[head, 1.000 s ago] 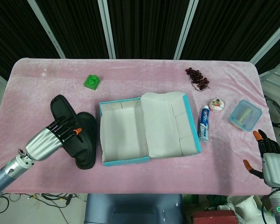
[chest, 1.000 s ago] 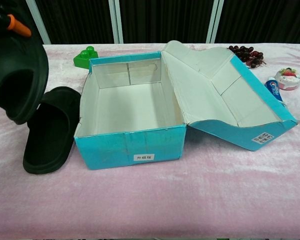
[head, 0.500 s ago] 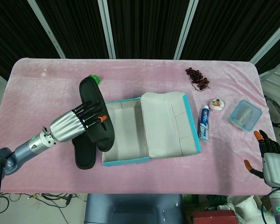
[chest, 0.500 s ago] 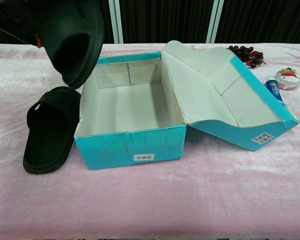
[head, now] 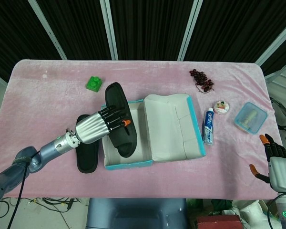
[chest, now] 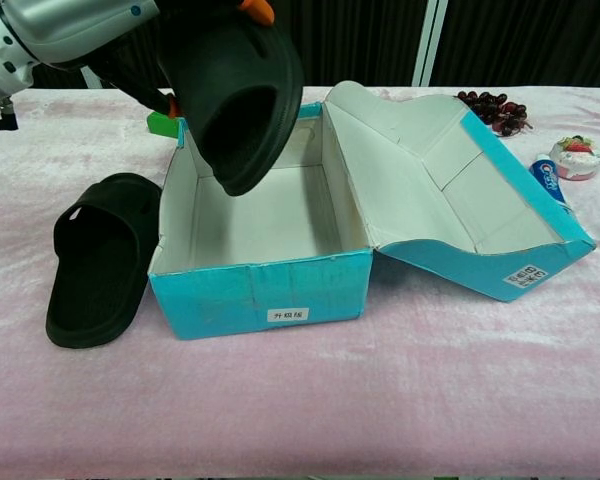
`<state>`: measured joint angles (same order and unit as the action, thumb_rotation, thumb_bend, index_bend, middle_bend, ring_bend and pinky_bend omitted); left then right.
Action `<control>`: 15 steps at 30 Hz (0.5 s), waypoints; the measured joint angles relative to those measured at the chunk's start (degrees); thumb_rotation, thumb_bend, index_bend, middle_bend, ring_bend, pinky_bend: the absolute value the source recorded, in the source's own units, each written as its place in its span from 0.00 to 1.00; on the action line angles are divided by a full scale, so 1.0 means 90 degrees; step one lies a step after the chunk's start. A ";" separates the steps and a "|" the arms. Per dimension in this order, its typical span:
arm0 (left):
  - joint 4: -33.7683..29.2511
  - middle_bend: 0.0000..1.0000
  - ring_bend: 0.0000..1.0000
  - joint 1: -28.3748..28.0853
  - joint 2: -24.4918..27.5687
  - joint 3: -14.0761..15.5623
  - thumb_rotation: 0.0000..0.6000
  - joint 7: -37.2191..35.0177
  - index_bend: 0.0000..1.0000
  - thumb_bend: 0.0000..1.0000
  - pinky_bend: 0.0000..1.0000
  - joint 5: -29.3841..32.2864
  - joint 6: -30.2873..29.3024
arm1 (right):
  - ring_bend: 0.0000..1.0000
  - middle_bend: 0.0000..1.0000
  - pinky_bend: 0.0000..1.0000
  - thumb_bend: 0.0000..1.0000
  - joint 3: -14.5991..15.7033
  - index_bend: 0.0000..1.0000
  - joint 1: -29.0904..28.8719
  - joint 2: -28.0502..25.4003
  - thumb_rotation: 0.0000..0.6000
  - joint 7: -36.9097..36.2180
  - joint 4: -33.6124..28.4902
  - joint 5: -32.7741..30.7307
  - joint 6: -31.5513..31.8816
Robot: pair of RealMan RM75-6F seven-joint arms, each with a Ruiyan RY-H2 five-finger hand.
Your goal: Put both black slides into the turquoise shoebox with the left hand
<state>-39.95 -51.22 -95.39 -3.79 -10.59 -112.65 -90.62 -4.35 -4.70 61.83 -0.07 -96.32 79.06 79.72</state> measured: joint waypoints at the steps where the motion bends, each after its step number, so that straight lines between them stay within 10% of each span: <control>1: 0.0005 0.33 0.14 -0.0020 -0.0031 -0.0003 1.00 -0.0044 0.30 0.28 0.32 0.0003 -0.0012 | 0.13 0.04 0.15 0.20 -0.0002 0.00 0.0000 -0.0002 1.00 -0.0003 -0.0006 -0.0014 -0.0007; 15: 0.1044 0.33 0.15 -0.0292 -0.1079 0.0075 1.00 -0.0923 0.30 0.28 0.34 0.0152 -0.0288 | 0.13 0.04 0.15 0.20 -0.0041 0.00 0.0006 -0.0039 1.00 0.0004 -0.0090 -0.0206 -0.0084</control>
<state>-30.55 -53.85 -105.10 -3.12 -18.91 -111.28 -93.21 -4.72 -4.65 61.48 -0.04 -97.13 77.20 78.96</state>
